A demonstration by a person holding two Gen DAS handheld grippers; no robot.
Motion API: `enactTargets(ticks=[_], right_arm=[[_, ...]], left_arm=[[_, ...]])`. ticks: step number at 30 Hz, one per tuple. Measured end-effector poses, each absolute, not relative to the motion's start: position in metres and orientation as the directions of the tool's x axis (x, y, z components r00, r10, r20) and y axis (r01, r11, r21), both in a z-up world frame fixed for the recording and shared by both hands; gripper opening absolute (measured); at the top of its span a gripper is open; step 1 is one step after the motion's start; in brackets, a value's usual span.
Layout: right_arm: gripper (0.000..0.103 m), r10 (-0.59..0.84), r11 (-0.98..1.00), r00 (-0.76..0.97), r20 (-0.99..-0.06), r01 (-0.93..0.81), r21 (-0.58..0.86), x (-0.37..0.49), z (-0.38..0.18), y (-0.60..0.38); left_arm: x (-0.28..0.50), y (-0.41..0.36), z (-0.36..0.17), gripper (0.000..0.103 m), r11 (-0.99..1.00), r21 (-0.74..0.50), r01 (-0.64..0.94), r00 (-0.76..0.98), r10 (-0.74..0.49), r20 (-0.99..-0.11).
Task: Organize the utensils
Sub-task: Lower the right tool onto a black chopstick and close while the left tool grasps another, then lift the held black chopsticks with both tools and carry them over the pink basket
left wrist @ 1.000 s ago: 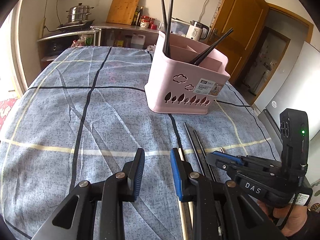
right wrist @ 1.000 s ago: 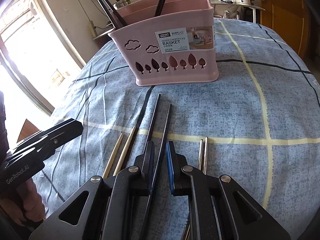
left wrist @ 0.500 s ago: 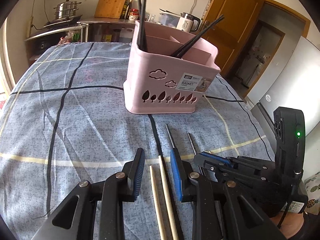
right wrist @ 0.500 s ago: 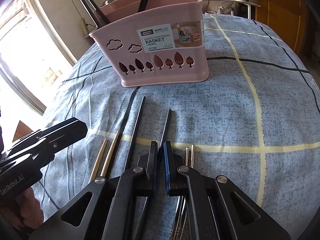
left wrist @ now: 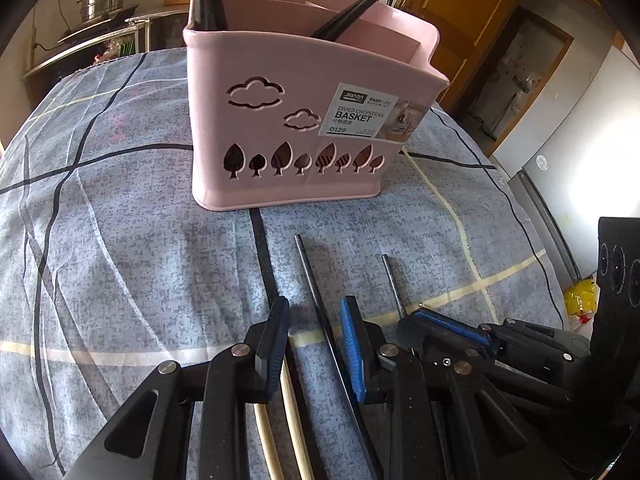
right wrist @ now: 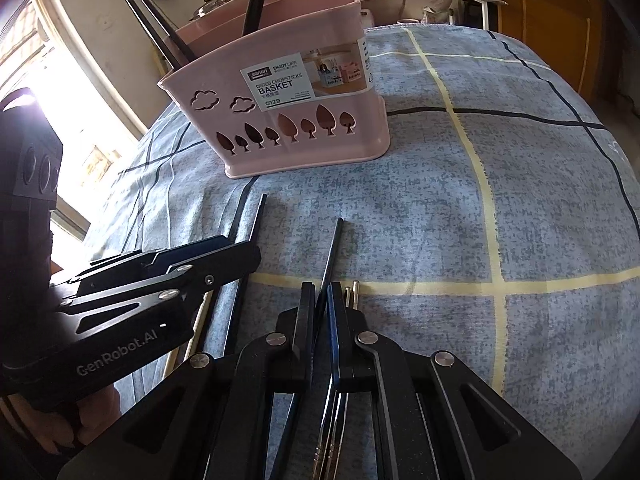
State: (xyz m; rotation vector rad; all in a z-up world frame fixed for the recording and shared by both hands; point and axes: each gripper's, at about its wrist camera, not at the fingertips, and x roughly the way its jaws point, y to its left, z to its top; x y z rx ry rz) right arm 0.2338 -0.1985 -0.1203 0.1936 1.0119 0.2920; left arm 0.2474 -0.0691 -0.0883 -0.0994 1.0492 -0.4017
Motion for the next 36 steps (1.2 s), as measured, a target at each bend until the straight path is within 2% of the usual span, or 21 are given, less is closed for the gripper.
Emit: enactTargets(ticks=[5, 6, 8, 16, 25, 36], right_arm=[[0.006, 0.330, 0.944, 0.497, -0.802, -0.150, 0.295, 0.234, -0.120, -0.199], [0.006, 0.329, 0.944, 0.498, -0.802, -0.150, 0.294, 0.234, -0.120, -0.199], [0.006, 0.326, 0.945, 0.498, -0.803, -0.149, 0.291, 0.235, -0.119, -0.198], [0.006, 0.330, 0.943, 0.503, -0.798, -0.150, 0.296, 0.237, -0.115, -0.197], [0.005, 0.371, 0.926, 0.562, -0.739, -0.165, 0.340, 0.233, -0.079, -0.204], [0.005, 0.395, 0.914, 0.708, -0.586, -0.235, 0.332, 0.220, 0.007, -0.206]], left_arm=[[0.248, -0.084, -0.090, 0.025, 0.929, -0.206, 0.306, 0.442, -0.330, -0.834], [0.248, -0.084, -0.090, 0.022, 0.932, -0.193, 0.308, 0.444, -0.320, -0.837], [0.250, -0.087, -0.090, 0.011, 0.937, -0.162, 0.308, 0.452, -0.294, -0.842], [0.256, -0.072, -0.079, 0.005, 0.925, -0.253, 0.284, 0.462, -0.363, -0.809], [0.246, -0.043, -0.010, 0.005, 0.894, -0.333, 0.299, 0.561, -0.447, -0.697], [0.225, -0.028, 0.078, 0.005, 0.890, -0.290, 0.352, 0.688, -0.456, -0.565]])
